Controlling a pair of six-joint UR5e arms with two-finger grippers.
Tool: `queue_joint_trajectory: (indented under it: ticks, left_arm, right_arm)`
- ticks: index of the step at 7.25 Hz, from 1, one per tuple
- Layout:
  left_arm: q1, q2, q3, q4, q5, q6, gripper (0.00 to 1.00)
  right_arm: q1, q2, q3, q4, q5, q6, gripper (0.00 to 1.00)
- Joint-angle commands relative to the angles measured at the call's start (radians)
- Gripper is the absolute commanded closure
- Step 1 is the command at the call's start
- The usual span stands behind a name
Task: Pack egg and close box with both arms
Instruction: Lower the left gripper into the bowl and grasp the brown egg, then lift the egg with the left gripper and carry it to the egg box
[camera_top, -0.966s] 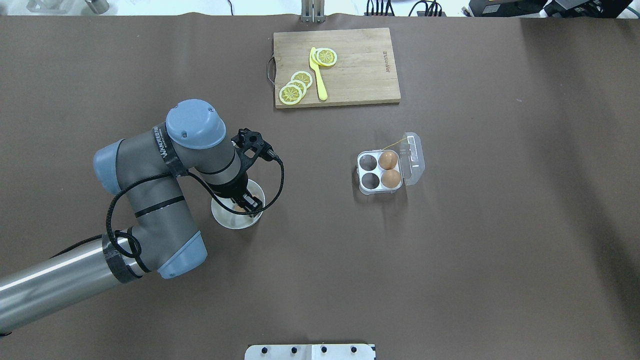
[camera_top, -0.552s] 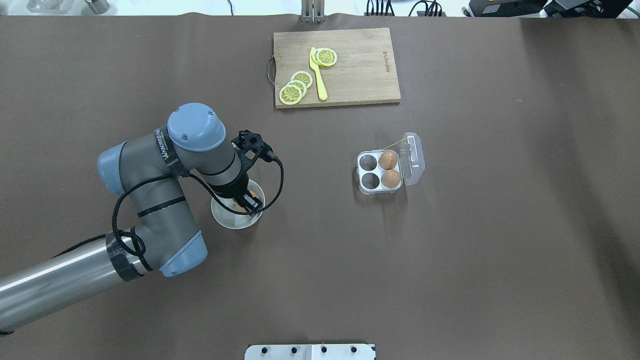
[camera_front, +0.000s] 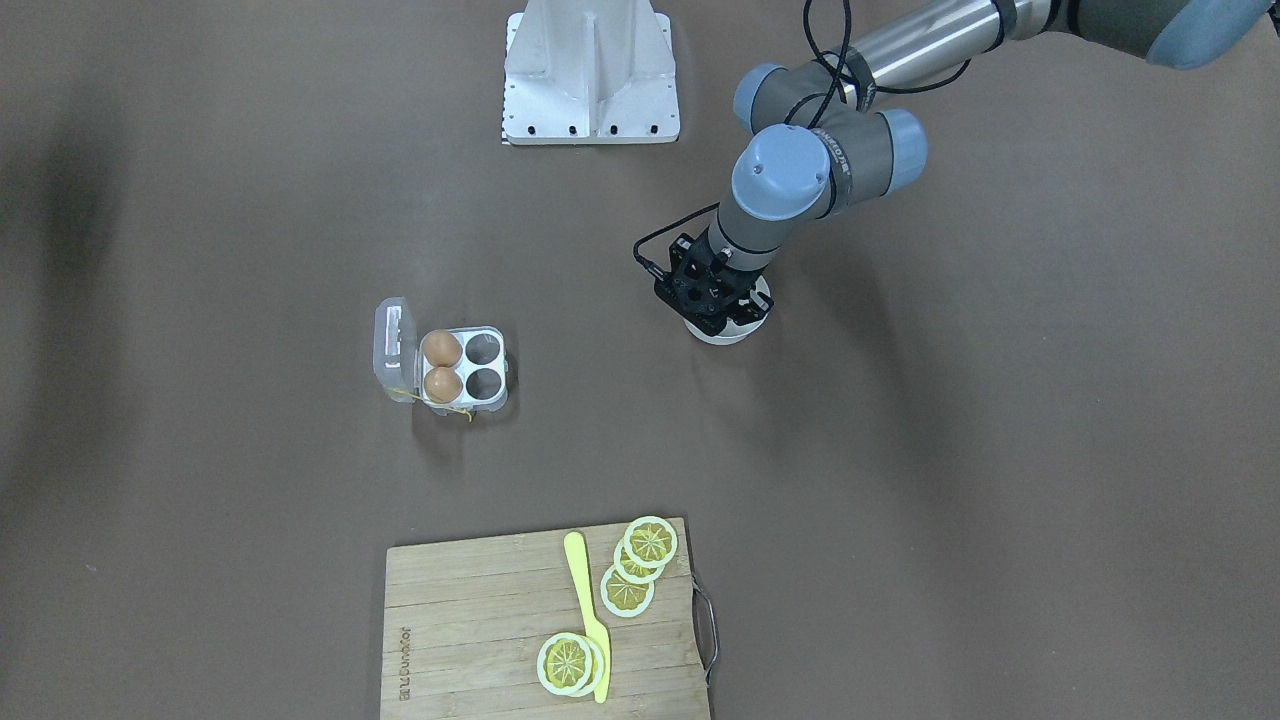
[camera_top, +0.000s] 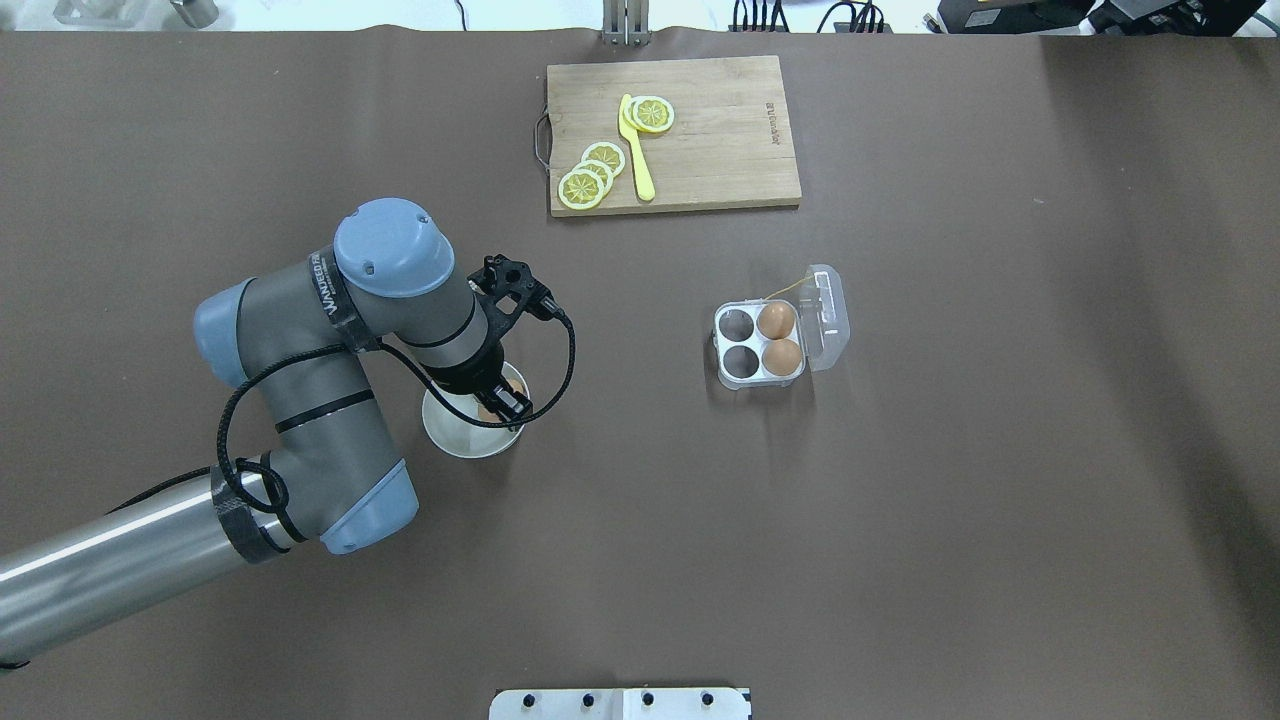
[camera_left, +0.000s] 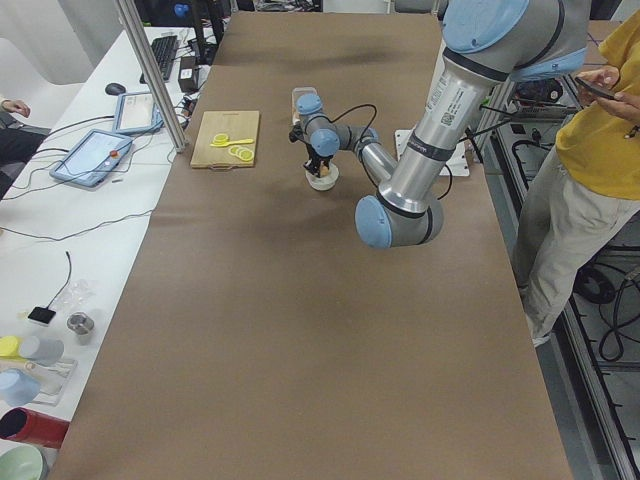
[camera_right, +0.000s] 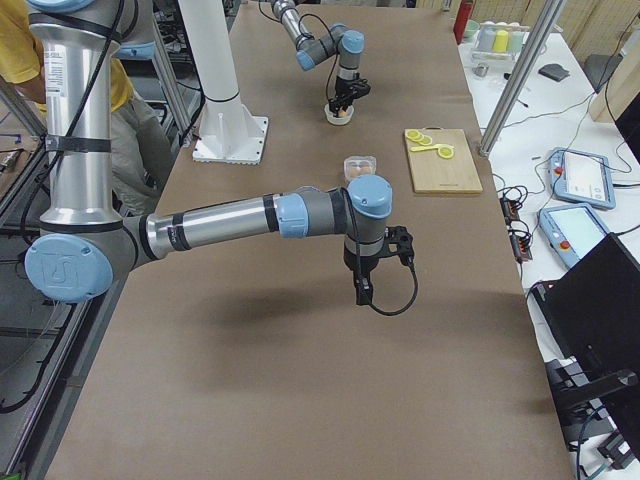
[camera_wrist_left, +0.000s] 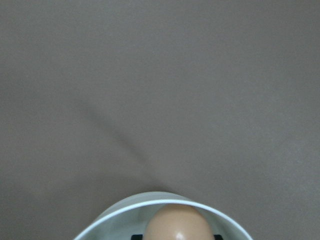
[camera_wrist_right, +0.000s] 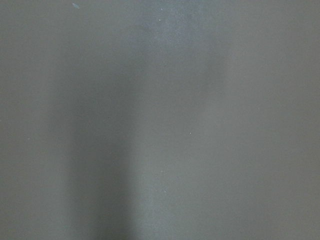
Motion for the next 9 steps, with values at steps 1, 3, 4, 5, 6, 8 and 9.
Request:
queue_joint_trajectory:
  ticks: [1,3,4,5,6,8,9]
  left_arm:
    - [-0.038,0.004,-0.081,0.08,-0.035,0.003,0.79]
    - [-0.079,-0.027,-0.103,0.108,-0.063,0.004,0.79]
    - [-0.099,-0.07,-0.093,0.113,-0.077,0.001,0.79]
    - [-0.112,-0.144,-0.033,0.108,-0.082,-0.009,0.79]
    - [-0.126,-0.234,0.045,0.105,-0.083,-0.011,0.79]
    - [-0.132,-0.401,0.224,0.087,-0.082,-0.013,0.79]
    - [-0.132,-0.443,0.298,0.035,-0.077,-0.013,0.79]
  right_arm:
    - [0.0,0.0,0.0,0.002,0.0,0.0,0.0]
    - [0.0,-0.002,0.006,0.0,0.003,0.002,0.0]
    - [0.0,-0.002,0.006,0.0,0.003,0.002,0.0]
    - [0.0,-0.002,0.006,0.0,0.003,0.002,0.0]
    - [0.0,-0.002,0.006,0.002,0.003,0.002,0.0]
    - [0.0,-0.002,0.006,0.002,0.003,0.0,0.0]
    - [0.0,-0.002,0.008,0.002,0.003,0.0,0.0]
